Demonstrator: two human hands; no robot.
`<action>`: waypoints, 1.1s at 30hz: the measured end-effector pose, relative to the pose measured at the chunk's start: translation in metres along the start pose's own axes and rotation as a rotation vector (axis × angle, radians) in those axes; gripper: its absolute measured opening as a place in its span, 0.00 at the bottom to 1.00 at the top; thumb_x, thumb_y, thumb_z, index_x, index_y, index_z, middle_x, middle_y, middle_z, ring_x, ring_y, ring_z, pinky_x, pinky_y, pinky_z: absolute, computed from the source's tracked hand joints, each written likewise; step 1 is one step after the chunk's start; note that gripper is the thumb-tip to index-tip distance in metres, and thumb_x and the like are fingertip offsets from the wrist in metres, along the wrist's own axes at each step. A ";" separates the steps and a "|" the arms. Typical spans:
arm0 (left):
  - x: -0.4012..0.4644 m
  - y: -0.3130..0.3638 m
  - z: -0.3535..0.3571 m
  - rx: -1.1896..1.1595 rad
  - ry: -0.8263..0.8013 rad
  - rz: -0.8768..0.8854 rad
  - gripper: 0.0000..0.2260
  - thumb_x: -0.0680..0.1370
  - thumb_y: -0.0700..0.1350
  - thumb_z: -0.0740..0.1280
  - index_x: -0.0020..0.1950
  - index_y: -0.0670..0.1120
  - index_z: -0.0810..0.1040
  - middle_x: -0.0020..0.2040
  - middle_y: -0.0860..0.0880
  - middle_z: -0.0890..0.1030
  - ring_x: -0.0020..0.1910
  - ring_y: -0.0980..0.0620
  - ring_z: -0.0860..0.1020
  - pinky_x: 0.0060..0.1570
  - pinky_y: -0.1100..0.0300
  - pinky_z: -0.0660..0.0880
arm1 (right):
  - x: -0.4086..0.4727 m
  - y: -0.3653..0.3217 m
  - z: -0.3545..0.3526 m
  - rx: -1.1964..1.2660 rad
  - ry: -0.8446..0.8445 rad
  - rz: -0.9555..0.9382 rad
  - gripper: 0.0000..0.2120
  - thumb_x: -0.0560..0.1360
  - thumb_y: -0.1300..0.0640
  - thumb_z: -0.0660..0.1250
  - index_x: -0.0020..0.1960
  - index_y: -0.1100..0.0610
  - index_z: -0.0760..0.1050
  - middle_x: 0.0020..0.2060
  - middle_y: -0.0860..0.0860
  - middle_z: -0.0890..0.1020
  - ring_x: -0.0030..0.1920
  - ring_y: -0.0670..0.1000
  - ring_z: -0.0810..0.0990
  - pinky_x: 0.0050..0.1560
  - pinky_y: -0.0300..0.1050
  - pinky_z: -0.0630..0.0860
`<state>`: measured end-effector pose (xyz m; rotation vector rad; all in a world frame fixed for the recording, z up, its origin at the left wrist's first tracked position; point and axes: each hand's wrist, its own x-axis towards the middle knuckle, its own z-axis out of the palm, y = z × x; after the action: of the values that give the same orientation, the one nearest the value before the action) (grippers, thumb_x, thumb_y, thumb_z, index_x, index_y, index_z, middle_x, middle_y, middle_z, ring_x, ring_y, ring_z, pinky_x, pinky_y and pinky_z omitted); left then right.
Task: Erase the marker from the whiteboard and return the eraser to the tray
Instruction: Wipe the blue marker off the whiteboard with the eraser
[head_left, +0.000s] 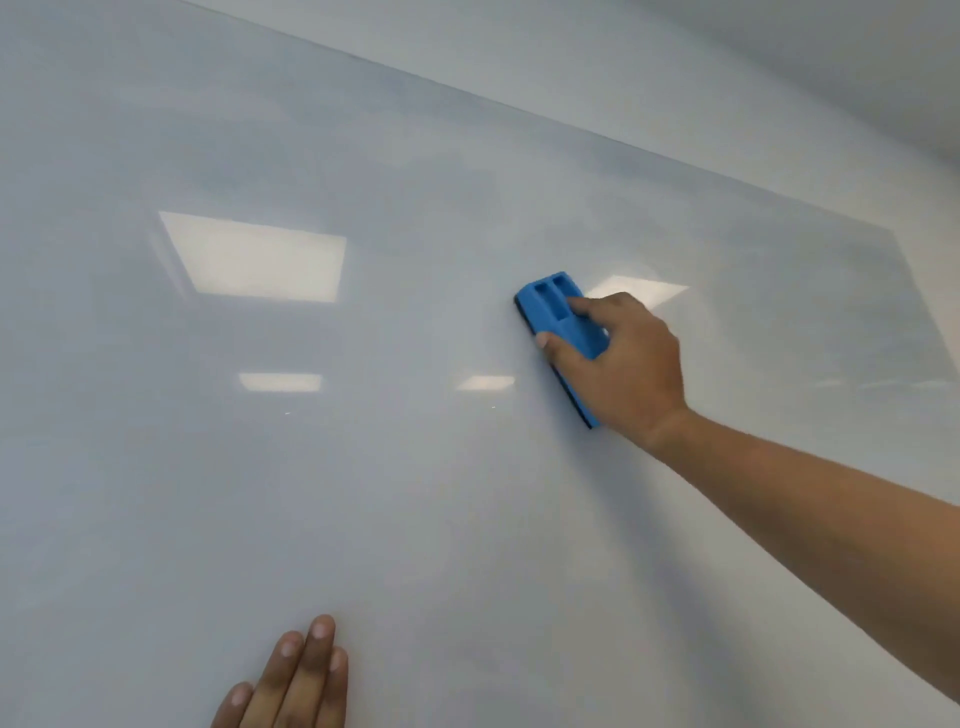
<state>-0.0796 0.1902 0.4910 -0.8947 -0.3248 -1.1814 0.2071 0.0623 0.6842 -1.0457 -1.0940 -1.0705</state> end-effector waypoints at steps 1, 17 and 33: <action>-0.001 0.001 0.000 -0.026 0.009 -0.005 0.12 0.82 0.41 0.47 0.47 0.43 0.69 0.79 0.38 0.57 0.78 0.41 0.56 0.70 0.51 0.54 | -0.014 -0.016 0.002 0.028 -0.064 -0.187 0.25 0.72 0.34 0.68 0.63 0.47 0.78 0.54 0.47 0.80 0.52 0.50 0.79 0.52 0.45 0.75; -0.004 0.002 -0.021 -0.125 -0.151 -0.057 0.17 0.83 0.43 0.43 0.54 0.40 0.71 0.80 0.40 0.54 0.79 0.44 0.53 0.76 0.53 0.49 | -0.088 0.030 -0.018 0.153 -0.222 -0.462 0.20 0.67 0.44 0.72 0.54 0.52 0.76 0.47 0.51 0.75 0.43 0.54 0.75 0.43 0.49 0.75; 0.001 0.006 -0.026 -0.165 -0.190 -0.100 0.18 0.82 0.43 0.44 0.54 0.38 0.71 0.80 0.42 0.54 0.79 0.46 0.53 0.76 0.54 0.49 | -0.085 0.074 -0.027 0.146 -0.019 -0.013 0.20 0.67 0.46 0.75 0.54 0.55 0.79 0.45 0.48 0.71 0.43 0.47 0.74 0.44 0.33 0.68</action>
<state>-0.0794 0.1706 0.4721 -1.1495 -0.4342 -1.2302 0.2726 0.0590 0.5884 -0.9356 -1.1778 -0.9770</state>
